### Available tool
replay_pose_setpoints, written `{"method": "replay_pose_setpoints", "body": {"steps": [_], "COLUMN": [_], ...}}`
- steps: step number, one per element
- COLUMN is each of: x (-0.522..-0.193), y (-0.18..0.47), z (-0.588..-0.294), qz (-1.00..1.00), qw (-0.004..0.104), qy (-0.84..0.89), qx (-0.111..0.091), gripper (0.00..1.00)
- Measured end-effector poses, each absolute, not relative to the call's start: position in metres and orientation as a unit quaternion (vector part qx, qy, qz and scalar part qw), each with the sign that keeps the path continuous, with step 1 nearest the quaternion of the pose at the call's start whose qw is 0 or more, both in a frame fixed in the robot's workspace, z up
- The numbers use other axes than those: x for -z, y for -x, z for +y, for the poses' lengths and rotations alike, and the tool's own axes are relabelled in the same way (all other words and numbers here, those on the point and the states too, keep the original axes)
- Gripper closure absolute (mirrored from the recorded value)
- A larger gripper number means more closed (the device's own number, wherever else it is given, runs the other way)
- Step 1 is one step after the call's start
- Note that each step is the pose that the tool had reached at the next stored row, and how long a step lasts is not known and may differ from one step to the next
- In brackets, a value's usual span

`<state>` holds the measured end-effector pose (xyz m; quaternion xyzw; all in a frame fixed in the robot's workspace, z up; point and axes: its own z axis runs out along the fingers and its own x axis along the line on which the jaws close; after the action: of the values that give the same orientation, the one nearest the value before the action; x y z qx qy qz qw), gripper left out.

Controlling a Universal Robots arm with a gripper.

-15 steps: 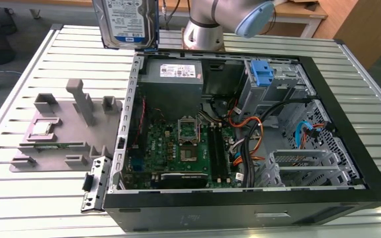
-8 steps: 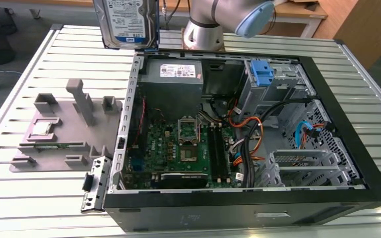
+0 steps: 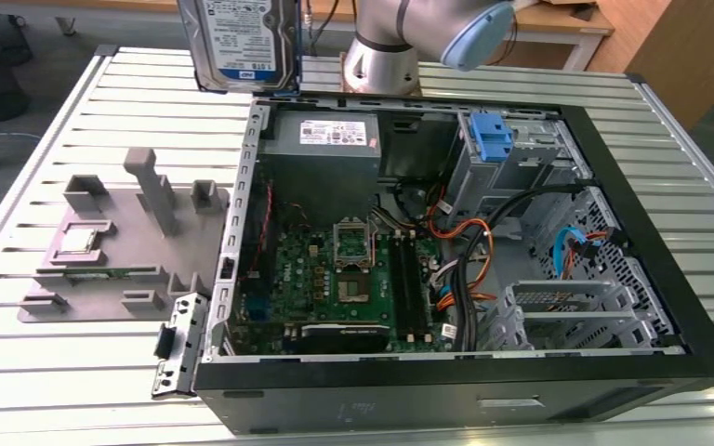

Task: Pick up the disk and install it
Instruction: 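Pick up the disk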

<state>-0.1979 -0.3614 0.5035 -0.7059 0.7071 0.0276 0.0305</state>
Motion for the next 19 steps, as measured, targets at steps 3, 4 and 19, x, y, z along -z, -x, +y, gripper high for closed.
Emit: {"method": "replay_pose_setpoints", "body": {"steps": [3, 4, 19], "x": [-0.5035, -0.5035, -0.5031], "y": [0.1978, 0.1977, 0.1905], "z": [-0.3614, -0.3613, -0.3614], "qz": [0.707, 0.707, 0.707], "qw": [0.03, 0.03, 0.03], "qy": [0.706, 0.706, 0.706], "qx": [-0.028, -0.028, -0.028], "gripper": [0.65, 0.65, 0.65]}}
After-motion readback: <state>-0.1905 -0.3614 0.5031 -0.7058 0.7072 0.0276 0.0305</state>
